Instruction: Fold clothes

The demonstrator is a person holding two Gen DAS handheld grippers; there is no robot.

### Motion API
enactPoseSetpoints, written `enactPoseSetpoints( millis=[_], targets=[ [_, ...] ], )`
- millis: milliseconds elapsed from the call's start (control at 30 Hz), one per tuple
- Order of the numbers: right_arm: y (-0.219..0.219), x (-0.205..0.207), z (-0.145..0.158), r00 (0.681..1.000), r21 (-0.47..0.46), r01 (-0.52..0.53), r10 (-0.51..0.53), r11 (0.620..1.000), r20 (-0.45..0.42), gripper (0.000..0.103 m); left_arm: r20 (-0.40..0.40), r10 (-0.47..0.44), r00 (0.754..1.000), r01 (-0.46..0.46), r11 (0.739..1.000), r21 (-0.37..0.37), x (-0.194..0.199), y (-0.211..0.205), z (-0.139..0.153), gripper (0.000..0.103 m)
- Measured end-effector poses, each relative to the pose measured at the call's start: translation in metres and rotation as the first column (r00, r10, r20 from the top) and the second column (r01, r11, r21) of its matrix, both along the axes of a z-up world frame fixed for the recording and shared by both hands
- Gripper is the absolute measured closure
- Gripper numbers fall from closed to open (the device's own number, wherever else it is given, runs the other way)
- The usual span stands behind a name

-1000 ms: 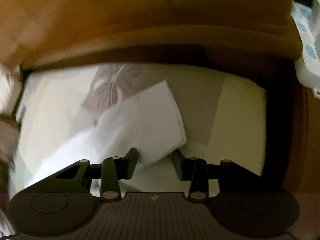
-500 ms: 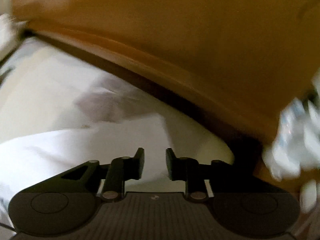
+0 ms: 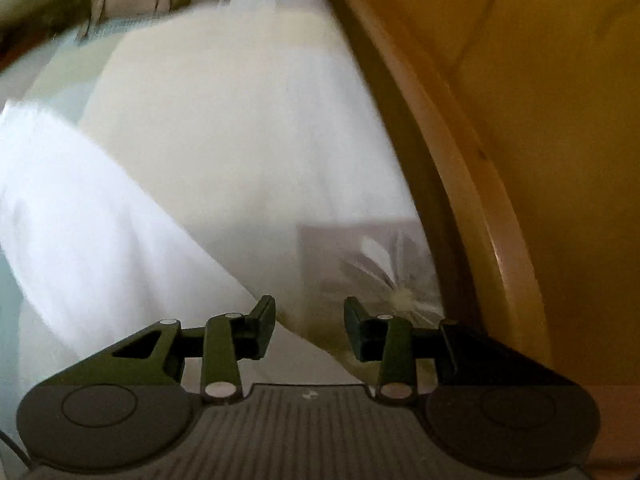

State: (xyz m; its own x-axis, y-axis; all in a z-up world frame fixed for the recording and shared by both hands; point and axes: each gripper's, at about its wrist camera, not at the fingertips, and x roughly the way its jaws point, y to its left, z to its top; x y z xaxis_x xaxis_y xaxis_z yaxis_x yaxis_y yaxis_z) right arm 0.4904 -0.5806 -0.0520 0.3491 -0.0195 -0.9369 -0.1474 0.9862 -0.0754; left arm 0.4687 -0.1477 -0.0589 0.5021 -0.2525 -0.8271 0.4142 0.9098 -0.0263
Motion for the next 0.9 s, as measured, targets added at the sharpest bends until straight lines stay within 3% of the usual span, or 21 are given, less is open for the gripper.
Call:
enactPoseSetpoints(
  millis=[133, 333, 400, 467, 500, 533, 900],
  targets=[
    [-0.022, 0.009, -0.006, 0.991, 0.052, -0.072, 0.078, 0.996, -0.11, 0.06, 0.001, -0.011, 1.0, 0.011, 1.0, 0.001, 0.0, -0.006, 0.0, 0.017],
    [-0.026, 0.005, 0.005, 0.989, 0.148, -0.1, 0.114, 0.984, -0.09, 0.06, 0.004, -0.043, 0.999, 0.043, 0.999, 0.006, 0.001, -0.018, 0.001, 0.017],
    [-0.022, 0.0, -0.007, 0.981, 0.132, -0.126, 0.143, 0.983, -0.129, 0.06, 0.001, -0.043, 0.999, 0.043, 0.999, 0.007, 0.001, -0.022, 0.001, 0.017],
    [-0.023, 0.0, -0.007, 0.983, 0.11, -0.124, 0.137, 0.986, -0.125, 0.067, 0.0, -0.045, 0.999, 0.045, 0.999, 0.006, 0.001, -0.025, 0.001, 0.017],
    [-0.024, 0.0, -0.006, 0.984, 0.099, -0.121, 0.133, 0.988, -0.12, 0.093, 0.0, -0.048, 0.999, 0.048, 0.999, 0.007, 0.001, -0.027, 0.001, 0.017],
    [-0.024, 0.0, -0.006, 0.985, 0.089, -0.118, 0.128, 0.989, -0.116, 0.098, 0.0, -0.052, 0.999, 0.052, 0.999, 0.009, 0.001, -0.029, 0.001, 0.017],
    [-0.034, 0.001, 0.0, 0.995, -0.03, -0.084, 0.082, 0.996, -0.064, 0.097, 0.011, -0.059, 0.998, 0.059, 0.998, 0.006, 0.001, -0.034, 0.006, 0.017]
  ],
)
